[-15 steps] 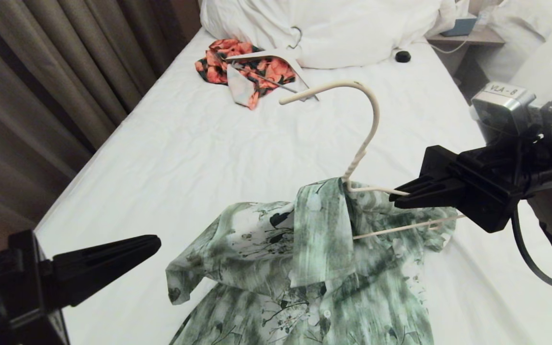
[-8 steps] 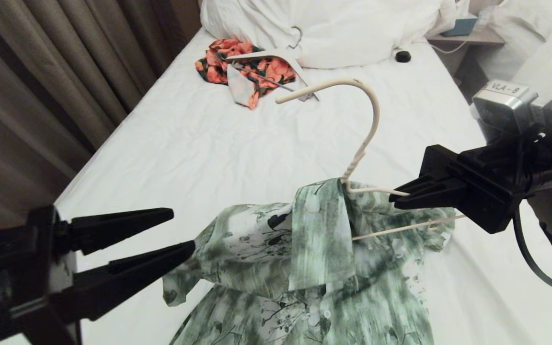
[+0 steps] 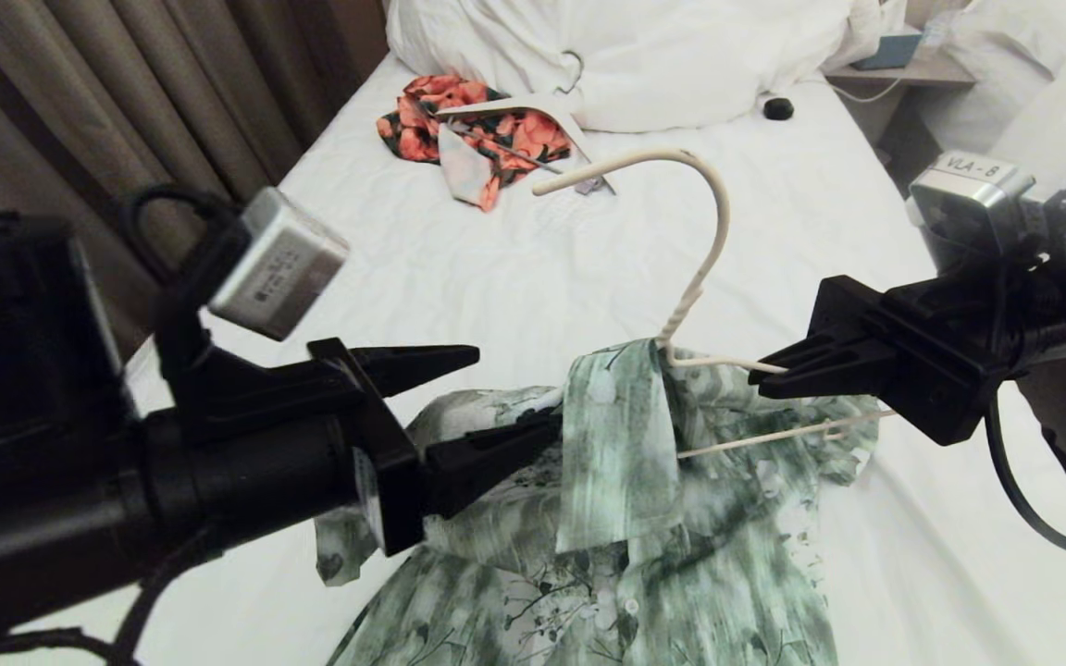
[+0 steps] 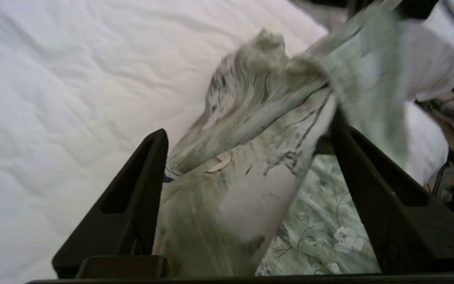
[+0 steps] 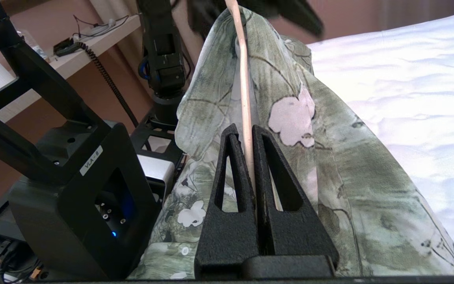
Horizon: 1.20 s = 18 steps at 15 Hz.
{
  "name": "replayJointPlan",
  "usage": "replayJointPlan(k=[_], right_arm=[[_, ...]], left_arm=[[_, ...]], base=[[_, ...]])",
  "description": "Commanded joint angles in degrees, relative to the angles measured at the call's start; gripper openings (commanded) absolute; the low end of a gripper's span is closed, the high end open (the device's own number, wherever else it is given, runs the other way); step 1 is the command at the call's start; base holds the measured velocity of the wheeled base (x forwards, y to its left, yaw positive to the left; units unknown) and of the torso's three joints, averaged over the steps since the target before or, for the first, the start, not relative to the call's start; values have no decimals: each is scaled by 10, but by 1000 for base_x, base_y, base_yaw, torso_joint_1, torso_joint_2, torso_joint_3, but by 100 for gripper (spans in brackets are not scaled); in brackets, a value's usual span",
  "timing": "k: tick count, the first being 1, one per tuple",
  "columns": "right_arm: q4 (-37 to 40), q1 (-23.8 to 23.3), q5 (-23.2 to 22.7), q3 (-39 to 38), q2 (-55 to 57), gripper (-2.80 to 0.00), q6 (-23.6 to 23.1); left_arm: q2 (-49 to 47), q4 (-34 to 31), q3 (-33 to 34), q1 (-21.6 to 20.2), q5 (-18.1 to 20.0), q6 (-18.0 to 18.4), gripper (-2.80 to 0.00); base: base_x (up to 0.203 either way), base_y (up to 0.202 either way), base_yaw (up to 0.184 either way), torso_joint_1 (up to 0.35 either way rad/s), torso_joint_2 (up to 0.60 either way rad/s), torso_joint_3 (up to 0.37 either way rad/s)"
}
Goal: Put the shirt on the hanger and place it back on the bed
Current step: Hook the other side of the shirt onto the hanger
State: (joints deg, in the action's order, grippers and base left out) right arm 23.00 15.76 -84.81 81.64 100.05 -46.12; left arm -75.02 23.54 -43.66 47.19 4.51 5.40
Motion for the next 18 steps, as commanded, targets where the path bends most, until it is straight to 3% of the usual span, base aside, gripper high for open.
replayJointPlan(k=[1,8,9,18], right_arm=[[1,1,-4,0,1,-280,-3],[1,0,-5,1,2,-280,-4],[1,-1,-5,1,2,-280,-4],[0,-10,-5,6,5,-280,-2]], left_arm=[[-42,4,-4,2,1,0,0],[-80,29,-16,19,1,3,0],[-83,29,-16,20,1,6,-280],[-90,30,-17,26,-1,10,-280]], base=[[0,0,0,0,0,0],[0,0,0,0,0,0],[0,0,0,0,0,0],[0,0,0,0,0,0]])
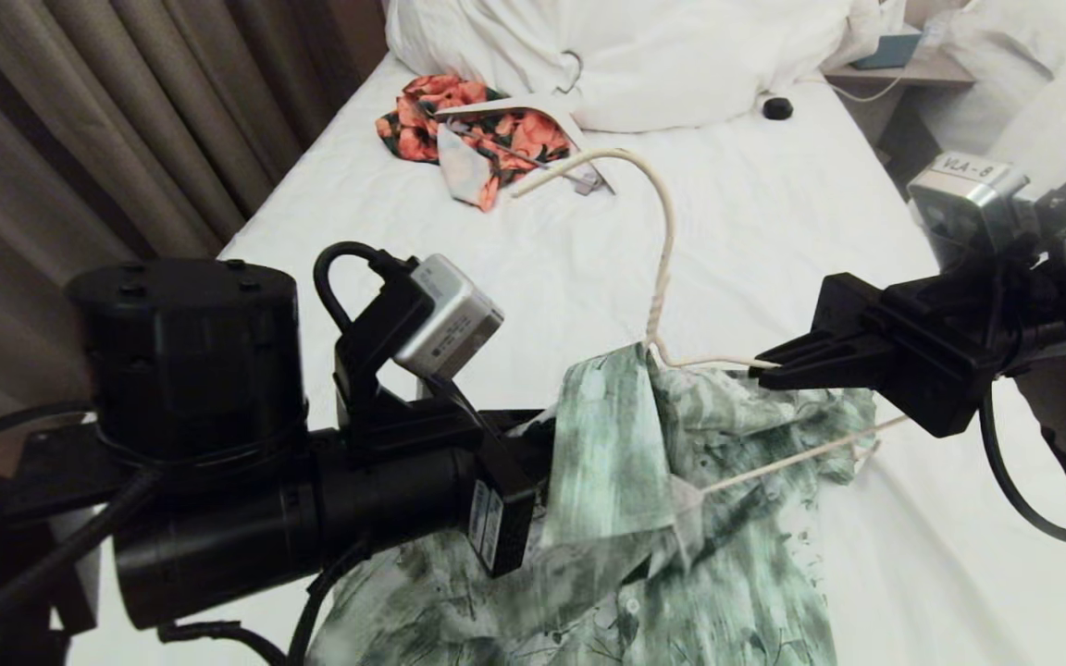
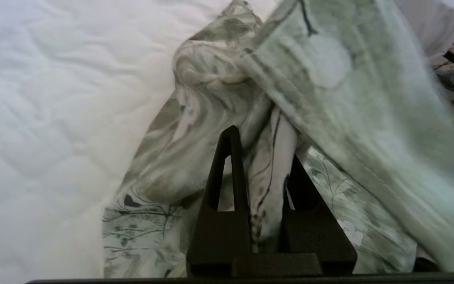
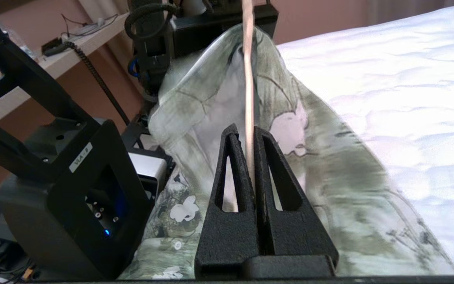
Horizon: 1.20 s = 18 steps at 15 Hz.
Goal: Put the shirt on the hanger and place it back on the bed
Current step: Hook the other side of the shirt onto the hanger
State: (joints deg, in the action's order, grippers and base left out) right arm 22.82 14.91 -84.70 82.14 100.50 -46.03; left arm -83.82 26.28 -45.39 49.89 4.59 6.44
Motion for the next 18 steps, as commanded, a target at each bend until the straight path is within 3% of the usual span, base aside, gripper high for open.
replayJointPlan(k=[1,6,9,10,12,15,18], right_arm=[[2,-2,-6,2,1,-280,-3],[1,-6,-5,21,1,-280,1],[-44,-6,-3,17,1,-280,32],[-70,-5,-3,6,1,0,40],[-101,-2,-3,-7,-2,0,46],[-69,-5,14,-5,-26,0,65],[-35,-18,78,2,-67,0,179]], left_arm=[[-2,3,1,-1,-2,0,-280],[1,3,4,-3,-3,-1,-280],[3,4,2,-3,-4,0,-280],[5,5,2,-3,-4,0,-280],[9,12,0,-4,-5,0,-280],[21,11,-3,-16,-5,-1,-280],[26,11,-3,-16,-5,-1,-280]], base=[[0,0,0,0,0,0],[0,0,0,0,0,0],[0,0,0,0,0,0],[0,0,0,0,0,0],[0,0,0,0,0,0],[0,0,0,0,0,0],[0,0,0,0,0,0]])
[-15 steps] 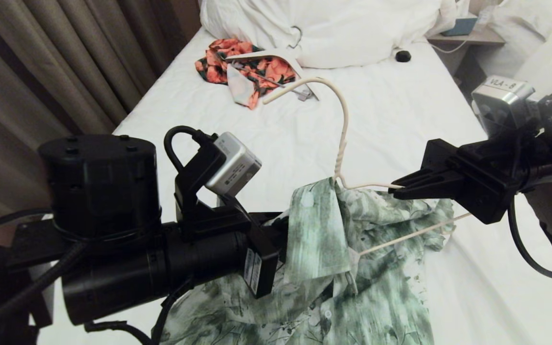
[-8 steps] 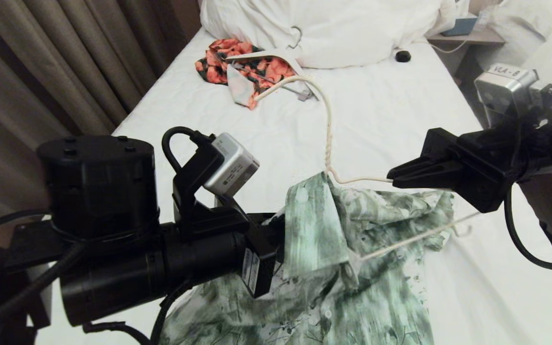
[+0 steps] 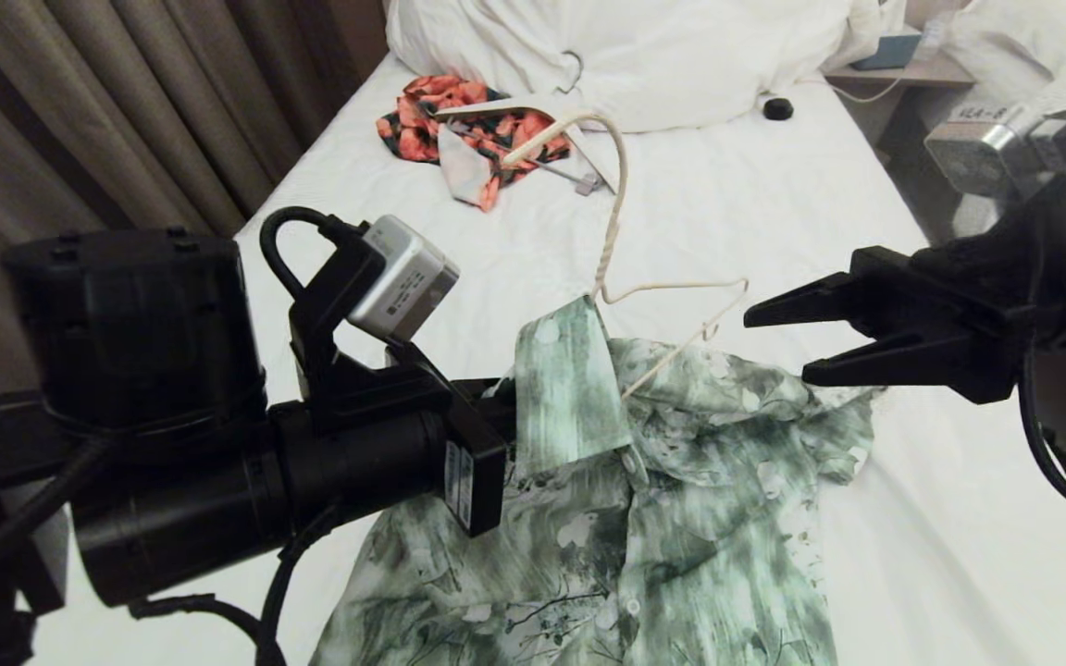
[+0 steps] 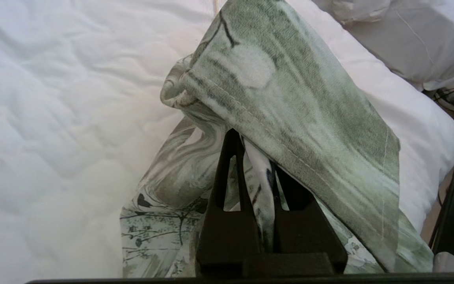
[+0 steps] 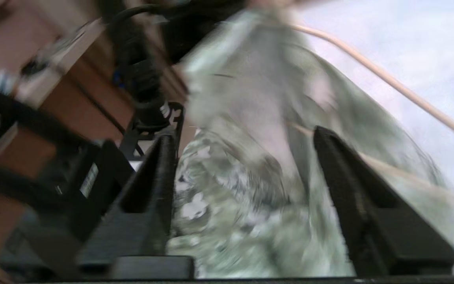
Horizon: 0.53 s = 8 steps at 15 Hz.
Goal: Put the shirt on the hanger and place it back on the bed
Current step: Hook the other side of the shirt onto the hanger
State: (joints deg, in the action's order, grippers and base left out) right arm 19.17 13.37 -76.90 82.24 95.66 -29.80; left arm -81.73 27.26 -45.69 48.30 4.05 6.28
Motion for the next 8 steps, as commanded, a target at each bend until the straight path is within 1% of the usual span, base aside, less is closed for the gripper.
replayJointPlan(k=[1,2,4,5,7,8], right_arm=[[2,-11,20,8,-29,0,69],[2,-24,33,20,-38,0,128],[1,-58,45,50,-52,0,253],[-2,-70,64,58,-55,0,285],[2,-66,167,60,-66,0,297],[19,-55,206,61,-76,-5,313]], left_arm=[[6,2,-1,-1,1,0,-280],[9,2,-5,1,1,0,-280],[18,0,-15,3,3,0,-280],[19,-1,-23,4,2,-1,-280],[23,1,-30,4,3,-5,-280],[25,2,-32,4,3,-13,-280]], base=[[0,0,0,0,0,0],[0,0,0,0,0,0],[0,0,0,0,0,0],[0,0,0,0,0,0],[0,0,0,0,0,0],[0,0,0,0,0,0]])
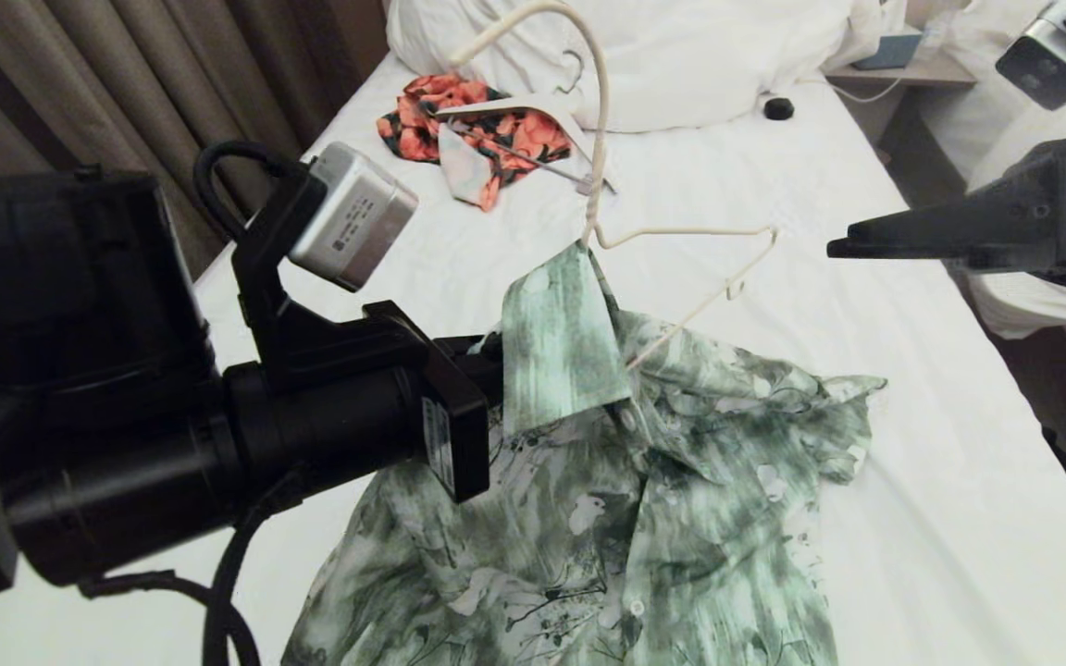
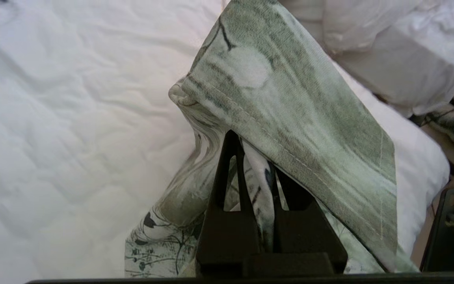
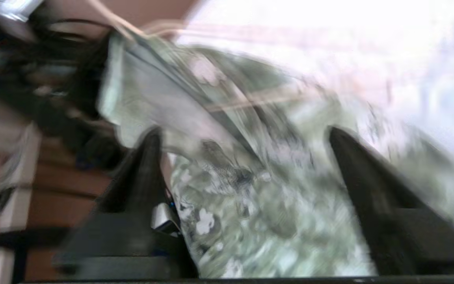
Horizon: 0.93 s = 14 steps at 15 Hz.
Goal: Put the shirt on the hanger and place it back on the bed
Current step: Hook the other side of the shirt onto the hanger
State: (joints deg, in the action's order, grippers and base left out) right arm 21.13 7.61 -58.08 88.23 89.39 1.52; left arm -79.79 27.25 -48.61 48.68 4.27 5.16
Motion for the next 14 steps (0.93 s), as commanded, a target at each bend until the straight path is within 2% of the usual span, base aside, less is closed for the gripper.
replayJointPlan(k=[1,3,7,9,11,14], right_arm=[[24,13,54,6,-16,-280,13],[75,39,117,35,-10,-280,35],[205,132,247,133,45,-280,87],[216,170,289,150,71,-280,112],[218,203,318,151,84,-280,116],[218,252,385,146,97,-280,131]], left_arm=[[11,3,-5,0,0,-17,-280],[23,3,-12,0,0,-43,-280],[49,3,-14,0,1,-87,-280],[54,3,-17,-2,1,-105,-280],[53,19,-17,-5,3,-110,-280],[48,39,-22,-3,4,-108,-280]], base=[[0,0,0,0,0,0],[0,0,0,0,0,0],[0,0,0,0,0,0],[0,0,0,0,0,0],[0,0,0,0,0,0],[0,0,0,0,0,0]])
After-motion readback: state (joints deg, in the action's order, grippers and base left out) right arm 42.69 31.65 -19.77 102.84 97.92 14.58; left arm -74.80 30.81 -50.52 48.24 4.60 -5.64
